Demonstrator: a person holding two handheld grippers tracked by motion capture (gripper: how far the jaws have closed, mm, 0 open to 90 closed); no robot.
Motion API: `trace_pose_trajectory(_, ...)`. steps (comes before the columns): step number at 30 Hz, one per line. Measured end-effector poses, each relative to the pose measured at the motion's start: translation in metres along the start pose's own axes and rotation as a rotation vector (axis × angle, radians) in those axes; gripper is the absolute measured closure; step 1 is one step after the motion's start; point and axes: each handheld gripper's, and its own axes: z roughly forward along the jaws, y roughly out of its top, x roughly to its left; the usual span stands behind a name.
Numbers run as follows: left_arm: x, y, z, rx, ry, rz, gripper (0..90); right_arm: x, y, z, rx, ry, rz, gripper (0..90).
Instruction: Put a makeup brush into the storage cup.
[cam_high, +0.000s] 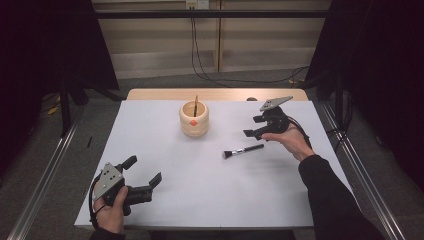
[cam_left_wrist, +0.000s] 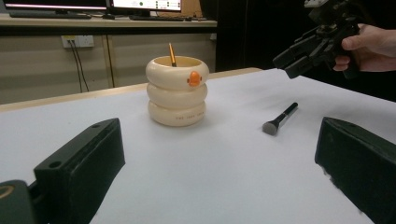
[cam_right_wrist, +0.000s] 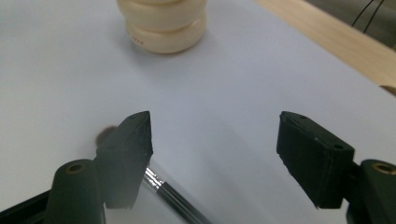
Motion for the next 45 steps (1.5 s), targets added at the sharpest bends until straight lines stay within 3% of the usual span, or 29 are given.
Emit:
trace_pose_trajectory(5,0.000,0.000,0.000,0.004,-0.002,0.001,1.1,0.000,0.001,0.007,0.094,0.045,-0.012,30.8)
trace_pose_trajectory(6,0.000,0.000,0.001,0.005,-0.006,0.002,1.0,0.000,0.001,0.008,0.120,0.075,-0.006,32.9)
trace_pose_trajectory(11,-0.001,0.000,0.001,0.003,-0.012,-0.001,0.9,0.000,0.002,0.014,0.193,0.099,-0.038,42.1)
trace_pose_trajectory(17,0.001,0.000,0.001,0.005,-0.007,0.006,0.9,0.002,0.004,0.023,0.292,0.120,-0.081,45.3)
trace_pose_trajectory(20,0.000,0.000,0.001,0.003,-0.004,-0.001,0.9,0.001,0.007,0.025,0.341,0.158,-0.053,46.5)
trace_pose_trajectory(25,0.001,0.000,0.001,0.006,-0.004,-0.002,0.9,0.000,0.008,0.032,0.427,0.186,-0.066,47.5)
trace_pose_trajectory(28,0.001,0.000,0.001,0.004,-0.004,-0.001,0.9,0.000,0.008,0.037,0.461,0.175,-0.076,49.6)
trace_pose_trajectory(31,0.001,0.000,0.001,0.004,-0.004,0.000,0.9,0.001,0.008,0.041,0.515,0.175,-0.119,53.5)
trace_pose_trajectory(36,0.001,0.000,0.000,0.005,-0.005,0.000,1.0,0.001,0.012,0.046,0.561,0.190,-0.119,56.3)
trace_pose_trajectory(39,0.001,-0.001,0.001,0.006,-0.009,0.001,1.1,0.000,0.011,0.052,0.616,0.174,-0.152,57.3)
trace_pose_trajectory(41,0.001,0.000,0.001,0.006,-0.009,0.001,1.1,0.001,0.011,0.054,0.614,0.179,-0.141,60.4)
trace_pose_trajectory(45,0.001,0.000,0.001,0.005,-0.011,0.001,1.1,0.003,0.013,0.058,0.626,0.183,-0.164,60.7)
